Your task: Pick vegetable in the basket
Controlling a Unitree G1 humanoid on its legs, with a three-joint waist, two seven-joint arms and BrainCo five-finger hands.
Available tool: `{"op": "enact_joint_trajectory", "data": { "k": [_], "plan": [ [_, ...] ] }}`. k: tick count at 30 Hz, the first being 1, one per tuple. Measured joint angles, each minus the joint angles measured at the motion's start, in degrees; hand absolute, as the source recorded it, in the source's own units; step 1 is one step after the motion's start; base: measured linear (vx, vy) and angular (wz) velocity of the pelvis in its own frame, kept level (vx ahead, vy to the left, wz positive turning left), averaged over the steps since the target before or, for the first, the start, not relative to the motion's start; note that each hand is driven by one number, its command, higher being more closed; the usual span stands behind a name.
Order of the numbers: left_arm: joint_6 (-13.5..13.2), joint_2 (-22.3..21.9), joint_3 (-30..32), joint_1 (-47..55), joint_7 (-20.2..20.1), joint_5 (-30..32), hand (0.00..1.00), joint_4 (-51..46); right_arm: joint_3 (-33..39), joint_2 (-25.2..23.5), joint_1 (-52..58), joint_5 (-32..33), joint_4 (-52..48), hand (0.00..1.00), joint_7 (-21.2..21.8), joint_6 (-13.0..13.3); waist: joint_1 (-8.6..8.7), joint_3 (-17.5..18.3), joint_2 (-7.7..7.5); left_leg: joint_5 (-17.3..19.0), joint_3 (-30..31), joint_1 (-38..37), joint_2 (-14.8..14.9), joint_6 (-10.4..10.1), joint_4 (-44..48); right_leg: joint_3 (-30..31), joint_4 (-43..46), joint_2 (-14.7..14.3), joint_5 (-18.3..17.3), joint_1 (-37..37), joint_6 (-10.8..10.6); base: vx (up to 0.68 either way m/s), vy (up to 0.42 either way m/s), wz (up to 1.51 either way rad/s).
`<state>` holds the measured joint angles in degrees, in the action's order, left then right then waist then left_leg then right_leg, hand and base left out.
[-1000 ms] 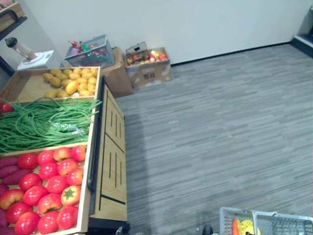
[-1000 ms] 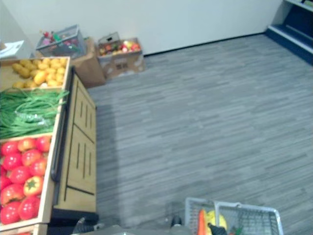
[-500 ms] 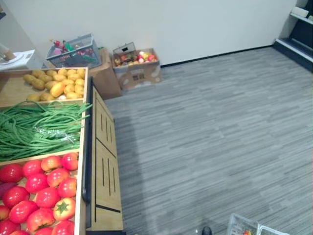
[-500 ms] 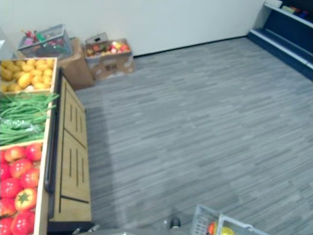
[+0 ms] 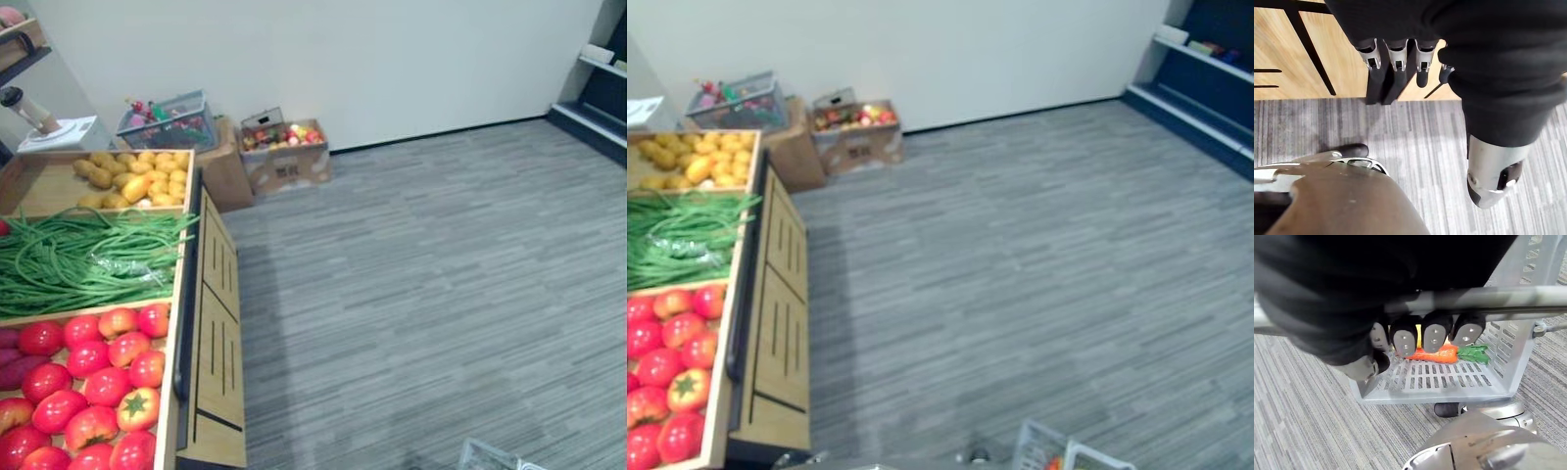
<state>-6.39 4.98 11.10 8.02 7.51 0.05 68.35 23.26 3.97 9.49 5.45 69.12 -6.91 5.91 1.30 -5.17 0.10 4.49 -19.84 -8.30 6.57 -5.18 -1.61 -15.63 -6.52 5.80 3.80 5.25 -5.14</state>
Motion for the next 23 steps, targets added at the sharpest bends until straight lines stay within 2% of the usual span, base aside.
{"op": "enact_joint_trajectory", "data": {
  "k": [23],
  "plan": [
    [-0.52,1.03,-2.16,-0.93,-1.58,-0.01,0.00,2.29,0.72,-0.18,-0.40,-1.03,2.19,1.00,-0.07,-0.50,0.03,1.32,-0.23,-0.11,-0.20,-0.30,0.09,-0.05,-0.28,0.24,-0.01,-0.21,0.01,0.00,0.02,0.00,-0.001,0.00]
  ]
}}
